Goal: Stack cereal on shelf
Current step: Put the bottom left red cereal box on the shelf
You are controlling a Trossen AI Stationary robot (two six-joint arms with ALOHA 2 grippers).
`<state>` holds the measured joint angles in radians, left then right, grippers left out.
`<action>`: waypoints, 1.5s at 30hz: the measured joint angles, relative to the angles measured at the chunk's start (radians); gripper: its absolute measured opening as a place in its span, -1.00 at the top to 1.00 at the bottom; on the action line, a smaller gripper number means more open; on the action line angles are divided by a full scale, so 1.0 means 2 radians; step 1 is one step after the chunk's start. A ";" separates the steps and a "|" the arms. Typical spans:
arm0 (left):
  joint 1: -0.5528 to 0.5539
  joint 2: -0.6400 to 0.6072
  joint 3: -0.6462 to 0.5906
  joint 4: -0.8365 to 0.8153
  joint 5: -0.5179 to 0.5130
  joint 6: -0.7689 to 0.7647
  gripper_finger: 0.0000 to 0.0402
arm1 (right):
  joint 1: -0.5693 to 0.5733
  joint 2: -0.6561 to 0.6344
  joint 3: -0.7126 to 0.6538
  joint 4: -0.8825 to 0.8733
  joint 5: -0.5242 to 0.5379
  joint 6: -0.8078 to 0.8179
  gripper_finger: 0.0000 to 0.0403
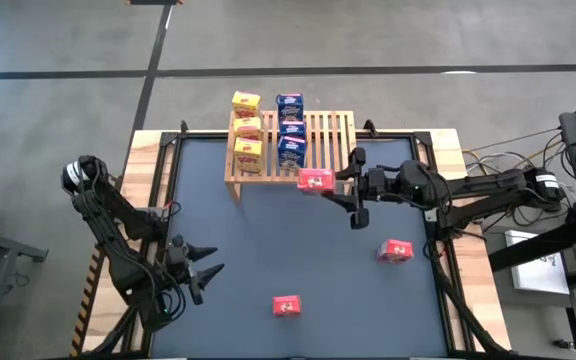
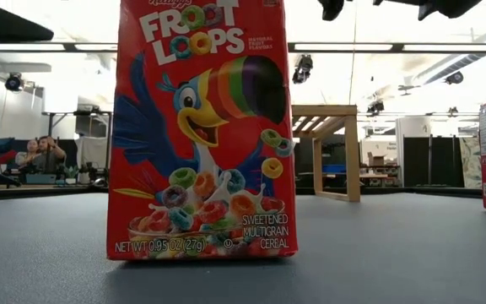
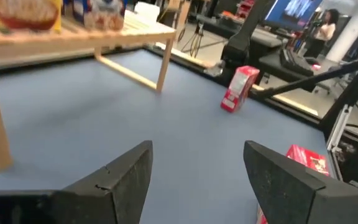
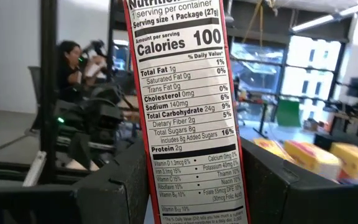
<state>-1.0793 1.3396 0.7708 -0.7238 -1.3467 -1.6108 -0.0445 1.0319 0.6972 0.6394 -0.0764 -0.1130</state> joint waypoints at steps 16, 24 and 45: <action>0.004 0.000 0.000 0.027 -0.017 0.023 -0.18 | -0.070 -0.069 -0.033 -0.042 0.000 -0.001 0.07; 0.024 0.002 0.013 0.098 -0.016 0.062 -0.18 | -0.230 -0.108 -0.075 -0.042 0.023 0.027 0.07; 0.137 0.034 -0.028 0.669 0.233 0.710 -0.18 | -0.460 0.129 -0.027 0.114 -0.323 0.117 0.07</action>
<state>-0.8058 1.4070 0.7147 0.6142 -0.8803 -0.1904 -0.9645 1.2902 0.6428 0.8673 -0.7233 0.1203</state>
